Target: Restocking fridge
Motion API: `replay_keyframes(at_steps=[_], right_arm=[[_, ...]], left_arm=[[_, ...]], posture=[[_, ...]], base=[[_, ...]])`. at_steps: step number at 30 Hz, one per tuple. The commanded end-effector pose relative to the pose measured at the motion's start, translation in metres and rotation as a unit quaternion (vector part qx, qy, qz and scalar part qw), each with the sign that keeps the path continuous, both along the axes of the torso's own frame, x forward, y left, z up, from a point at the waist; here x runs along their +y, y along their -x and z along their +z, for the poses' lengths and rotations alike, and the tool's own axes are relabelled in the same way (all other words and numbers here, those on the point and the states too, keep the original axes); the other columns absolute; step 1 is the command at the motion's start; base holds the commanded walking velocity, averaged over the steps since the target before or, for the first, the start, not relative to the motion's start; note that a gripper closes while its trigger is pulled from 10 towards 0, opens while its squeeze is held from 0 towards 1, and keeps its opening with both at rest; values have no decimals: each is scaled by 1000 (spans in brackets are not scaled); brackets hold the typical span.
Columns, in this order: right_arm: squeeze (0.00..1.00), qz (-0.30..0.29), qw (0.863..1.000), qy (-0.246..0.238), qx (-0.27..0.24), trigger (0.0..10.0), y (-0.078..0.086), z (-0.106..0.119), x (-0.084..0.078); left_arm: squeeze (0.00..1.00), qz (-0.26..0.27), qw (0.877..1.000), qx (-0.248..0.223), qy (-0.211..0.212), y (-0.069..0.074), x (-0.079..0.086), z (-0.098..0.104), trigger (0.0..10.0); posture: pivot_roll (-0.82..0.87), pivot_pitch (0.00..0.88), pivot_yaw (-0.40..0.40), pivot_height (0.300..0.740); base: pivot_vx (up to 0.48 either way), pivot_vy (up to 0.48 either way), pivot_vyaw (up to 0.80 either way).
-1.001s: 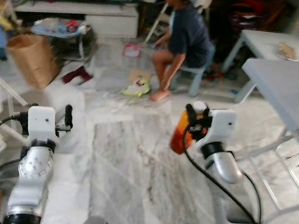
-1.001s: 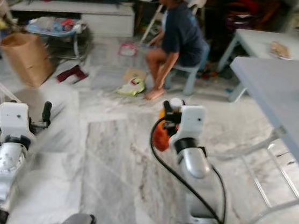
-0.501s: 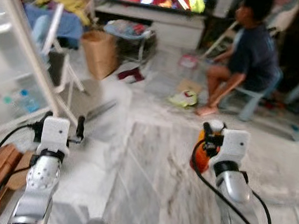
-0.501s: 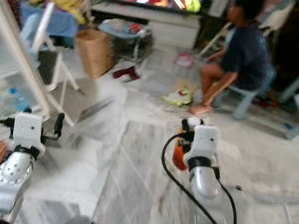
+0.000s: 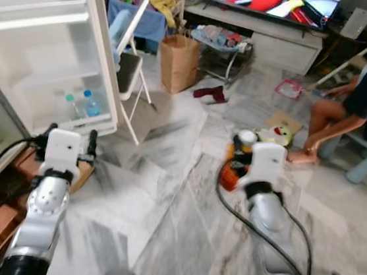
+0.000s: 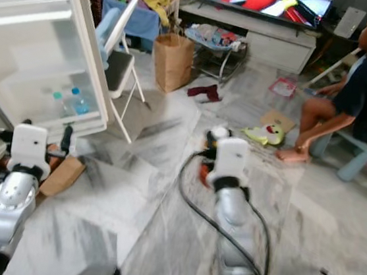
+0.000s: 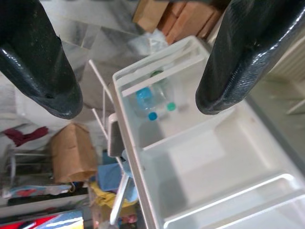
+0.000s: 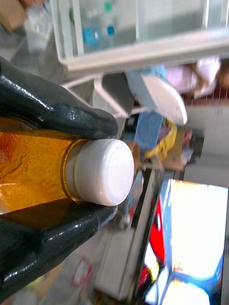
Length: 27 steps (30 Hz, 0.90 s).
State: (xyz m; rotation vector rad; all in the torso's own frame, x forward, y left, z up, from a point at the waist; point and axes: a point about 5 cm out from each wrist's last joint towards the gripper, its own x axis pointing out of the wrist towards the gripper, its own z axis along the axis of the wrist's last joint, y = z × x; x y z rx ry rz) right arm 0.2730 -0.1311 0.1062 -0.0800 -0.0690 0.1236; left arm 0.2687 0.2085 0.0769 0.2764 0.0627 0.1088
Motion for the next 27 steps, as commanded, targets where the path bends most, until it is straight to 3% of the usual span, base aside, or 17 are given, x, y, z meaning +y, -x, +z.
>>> replay_keyframes(at_steps=[1,4,12,18,27], right_arm=[[0,-23,1000,-4,-8,10000,1,3,-11],[0,-31,999,-17,-5,10000,2,2,-13],[0,-26,1000,-18,2,10000,5,1,-15],[0,-21,999,-25,0,10000,0,6,-12],[0,-12,1000,-24,1,10000,3,6,-10]], left_arm=[[0,5,1000,15,0,-2,-1,-1,10000],[0,-3,1000,17,-3,-4,-4,0,10000],[0,11,1000,10,5,-11,1,1,10000],[0,16,1000,11,-15,-10,-1,0,10000],[0,21,1000,19,-5,-5,1,-1,10000]], posture=[[0,0,-45,740],[0,0,-55,740],[-12,0,-81,740],[-1,0,-103,740],[-3,0,-89,740]], base=[[0,0,794],[0,0,0],[0,480,0],[0,480,0],[0,480,0]])
